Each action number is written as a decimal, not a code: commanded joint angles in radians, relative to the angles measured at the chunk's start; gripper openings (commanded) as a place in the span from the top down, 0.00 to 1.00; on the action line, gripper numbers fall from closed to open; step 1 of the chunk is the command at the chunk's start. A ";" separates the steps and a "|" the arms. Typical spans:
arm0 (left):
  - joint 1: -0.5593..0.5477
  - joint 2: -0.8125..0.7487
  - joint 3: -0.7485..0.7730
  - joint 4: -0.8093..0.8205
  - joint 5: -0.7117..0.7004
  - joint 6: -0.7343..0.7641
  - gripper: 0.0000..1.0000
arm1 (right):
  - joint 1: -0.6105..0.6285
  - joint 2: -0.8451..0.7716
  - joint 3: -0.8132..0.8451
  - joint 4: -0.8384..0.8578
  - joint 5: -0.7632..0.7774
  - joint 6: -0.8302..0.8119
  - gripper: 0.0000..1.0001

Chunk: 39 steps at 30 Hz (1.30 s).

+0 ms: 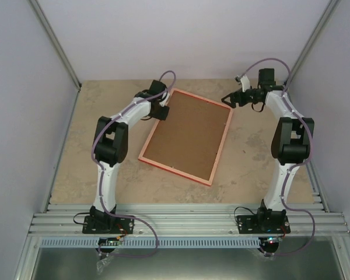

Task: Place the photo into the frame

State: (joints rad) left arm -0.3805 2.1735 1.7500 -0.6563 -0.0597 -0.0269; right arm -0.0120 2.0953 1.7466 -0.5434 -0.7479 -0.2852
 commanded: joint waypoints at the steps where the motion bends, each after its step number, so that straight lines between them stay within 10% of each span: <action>1: -0.014 0.068 0.127 -0.040 0.176 0.324 1.00 | -0.023 0.037 0.009 -0.066 -0.019 -0.008 0.10; 16: -0.056 0.223 0.401 -0.119 0.348 0.800 1.00 | -0.043 0.114 -0.032 -0.169 -0.133 0.029 0.10; 32: -0.080 -0.124 0.063 0.167 0.400 0.892 1.00 | -0.021 0.229 0.025 -0.456 -0.562 -0.150 0.11; 39: -0.080 -0.178 0.033 0.195 0.422 0.849 1.00 | 0.012 0.204 0.005 -0.688 -0.692 -0.444 0.48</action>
State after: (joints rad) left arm -0.4576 2.0899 1.7981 -0.5850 0.2924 0.8444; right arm -0.0128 2.3062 1.7531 -1.0637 -1.2881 -0.5419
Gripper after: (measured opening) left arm 0.162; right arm 0.638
